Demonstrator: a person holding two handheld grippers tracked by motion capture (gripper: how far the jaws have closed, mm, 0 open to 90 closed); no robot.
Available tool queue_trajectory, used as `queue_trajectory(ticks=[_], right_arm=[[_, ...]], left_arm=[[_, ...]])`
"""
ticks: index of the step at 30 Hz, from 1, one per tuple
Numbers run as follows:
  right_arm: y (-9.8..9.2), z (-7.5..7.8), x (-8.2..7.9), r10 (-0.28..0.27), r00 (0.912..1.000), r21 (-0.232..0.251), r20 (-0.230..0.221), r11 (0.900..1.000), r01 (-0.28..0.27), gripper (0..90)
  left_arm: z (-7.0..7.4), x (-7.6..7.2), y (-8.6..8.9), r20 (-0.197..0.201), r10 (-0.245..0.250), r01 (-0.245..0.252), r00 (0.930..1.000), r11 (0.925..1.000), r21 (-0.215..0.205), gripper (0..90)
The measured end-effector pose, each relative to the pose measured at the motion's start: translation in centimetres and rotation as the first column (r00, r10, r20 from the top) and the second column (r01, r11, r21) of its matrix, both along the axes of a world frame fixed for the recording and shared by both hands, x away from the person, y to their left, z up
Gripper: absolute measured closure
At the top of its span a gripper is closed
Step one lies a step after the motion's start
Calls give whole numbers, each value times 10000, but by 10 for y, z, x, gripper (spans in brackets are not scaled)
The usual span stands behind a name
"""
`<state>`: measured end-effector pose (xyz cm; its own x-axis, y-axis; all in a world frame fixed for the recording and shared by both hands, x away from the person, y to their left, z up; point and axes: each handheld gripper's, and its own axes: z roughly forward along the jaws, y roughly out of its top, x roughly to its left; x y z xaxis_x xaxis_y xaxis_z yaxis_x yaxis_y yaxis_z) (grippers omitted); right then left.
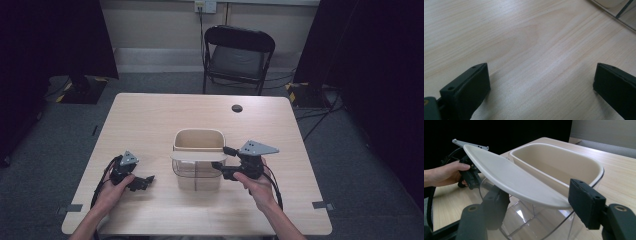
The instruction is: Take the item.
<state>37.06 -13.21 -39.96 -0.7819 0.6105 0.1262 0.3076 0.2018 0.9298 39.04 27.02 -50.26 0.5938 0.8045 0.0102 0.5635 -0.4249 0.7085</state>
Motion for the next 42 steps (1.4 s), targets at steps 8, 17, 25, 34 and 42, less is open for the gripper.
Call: queue_trajectory(ticks=[8, 17, 25, 34, 42], right_arm=[[1, 2, 2, 184, 9998, 57, -1, 9998, -184, 369], [2, 4, 3, 287, 9996, 139, -10, 9995, -287, 391], [2, 5, 4, 314, 9995, 197, -11, 9993, -314, 404], [1, 9, 7, 454, 9989, 351, -73, 9984, -451, 430], [1, 10, 8, 424, 9991, 383, -42, 9984, -422, 449]], left_arm=[[0, 0, 0, 3, 12, -12, 10000, 10000, -20, 3], [0, 0, 0, 4, 8, -8, 10000, 10000, -32, 3], [0, 0, 0, -2, -14, 14, 10000, 10000, 7, 3], [0, 0, 0, 2, -12, 12, 10000, 10000, 14, 3], [0, 0, 0, 8, -17, 17, 10000, 10000, 11, 3]])
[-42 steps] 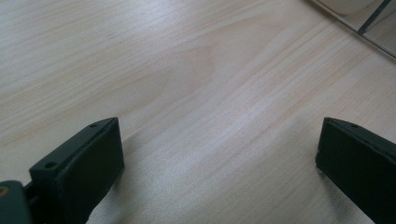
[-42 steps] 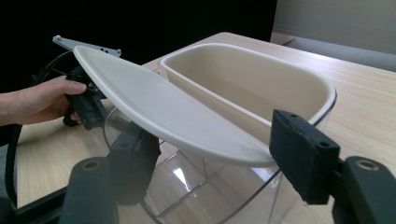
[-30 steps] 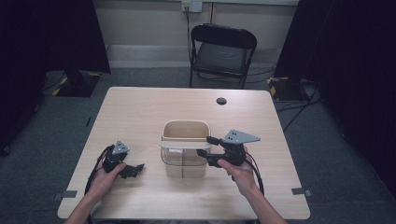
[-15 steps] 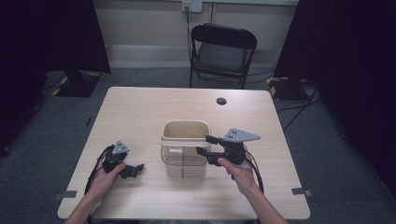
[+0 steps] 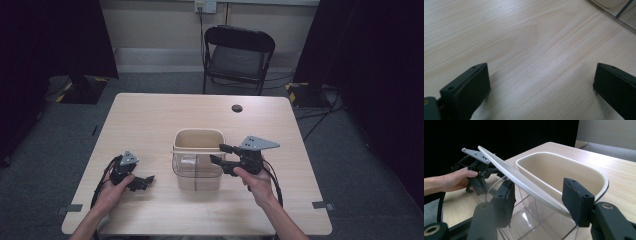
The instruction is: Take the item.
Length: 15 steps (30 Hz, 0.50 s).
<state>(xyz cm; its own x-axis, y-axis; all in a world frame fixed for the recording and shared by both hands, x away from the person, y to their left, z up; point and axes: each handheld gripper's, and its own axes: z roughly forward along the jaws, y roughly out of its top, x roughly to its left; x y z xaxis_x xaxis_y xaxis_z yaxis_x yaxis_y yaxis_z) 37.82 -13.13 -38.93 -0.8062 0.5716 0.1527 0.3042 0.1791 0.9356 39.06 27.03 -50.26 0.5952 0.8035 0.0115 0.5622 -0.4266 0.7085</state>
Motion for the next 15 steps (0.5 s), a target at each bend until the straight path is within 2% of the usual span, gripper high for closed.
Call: queue_trajectory(ticks=[15], right_arm=[[-1, 4, 5, -27, 10000, 19, -49, 10000, 27, 489]], left_arm=[[0, 0, 0, 7, 19, -19, 10000, 10000, -28, 3]])
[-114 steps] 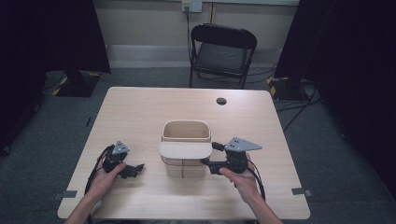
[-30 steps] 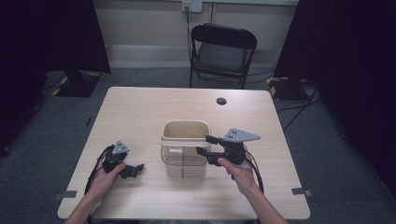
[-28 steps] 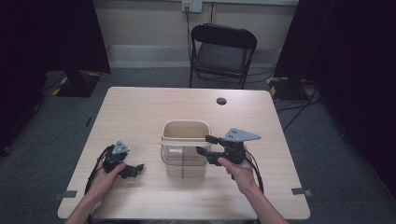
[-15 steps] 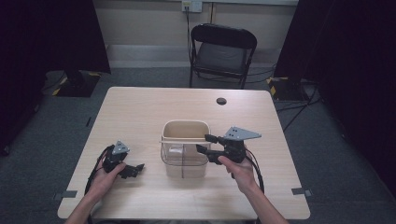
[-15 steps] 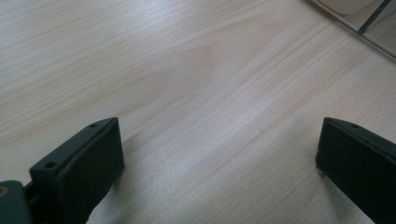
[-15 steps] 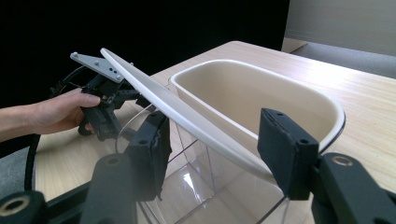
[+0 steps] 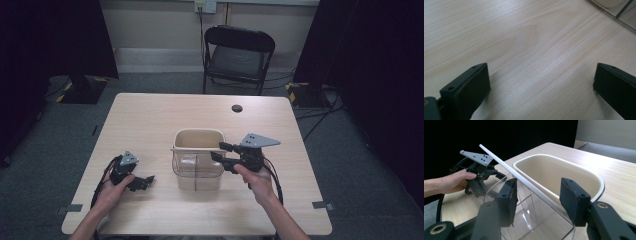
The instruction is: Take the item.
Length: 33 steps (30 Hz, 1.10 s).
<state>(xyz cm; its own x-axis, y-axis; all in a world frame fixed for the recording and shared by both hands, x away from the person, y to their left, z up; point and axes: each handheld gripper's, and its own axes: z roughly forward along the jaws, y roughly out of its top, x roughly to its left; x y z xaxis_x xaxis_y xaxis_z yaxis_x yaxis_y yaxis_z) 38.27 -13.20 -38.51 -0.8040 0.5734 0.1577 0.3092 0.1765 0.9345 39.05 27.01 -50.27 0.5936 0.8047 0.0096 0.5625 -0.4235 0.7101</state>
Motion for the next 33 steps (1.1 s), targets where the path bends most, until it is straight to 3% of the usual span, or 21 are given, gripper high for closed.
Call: queue_trajectory(ticks=[33], right_arm=[[0, 4, 9, -226, 9997, 102, -49, 9997, 227, 538]], left_arm=[[0, 0, 0, -8, -17, 17, 10000, 10000, 27, 3]])
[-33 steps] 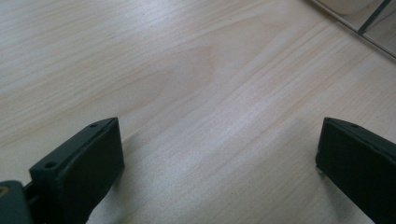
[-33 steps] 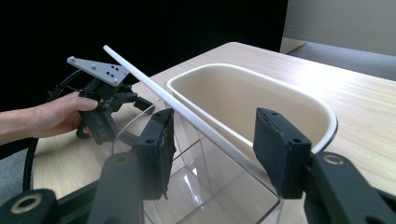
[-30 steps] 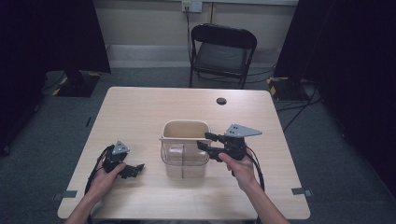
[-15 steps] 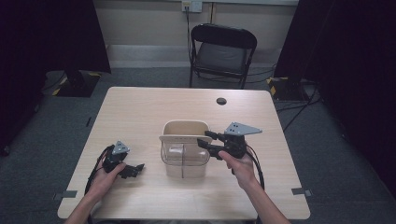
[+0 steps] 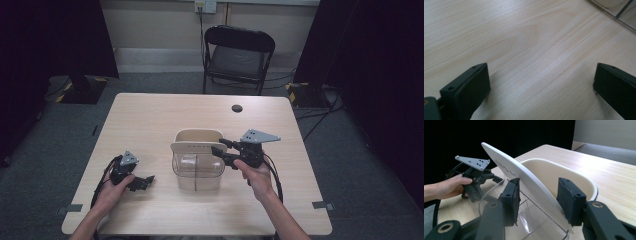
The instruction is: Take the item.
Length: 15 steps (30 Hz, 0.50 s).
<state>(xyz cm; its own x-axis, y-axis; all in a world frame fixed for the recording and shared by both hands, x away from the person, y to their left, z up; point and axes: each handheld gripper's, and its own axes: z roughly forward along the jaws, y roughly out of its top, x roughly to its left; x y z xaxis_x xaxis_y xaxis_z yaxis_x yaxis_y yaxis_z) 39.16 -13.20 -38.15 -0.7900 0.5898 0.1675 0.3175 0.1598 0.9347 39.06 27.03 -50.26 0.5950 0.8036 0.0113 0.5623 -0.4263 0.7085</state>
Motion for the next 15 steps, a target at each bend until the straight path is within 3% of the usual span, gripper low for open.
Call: queue_trajectory(ticks=[15], right_arm=[[-1, 0, 3, -70, 10000, 48, 1, 10000, 70, 559]], left_arm=[[0, 0, 0, -2, 29, -29, 10000, 10000, -34, 3]])
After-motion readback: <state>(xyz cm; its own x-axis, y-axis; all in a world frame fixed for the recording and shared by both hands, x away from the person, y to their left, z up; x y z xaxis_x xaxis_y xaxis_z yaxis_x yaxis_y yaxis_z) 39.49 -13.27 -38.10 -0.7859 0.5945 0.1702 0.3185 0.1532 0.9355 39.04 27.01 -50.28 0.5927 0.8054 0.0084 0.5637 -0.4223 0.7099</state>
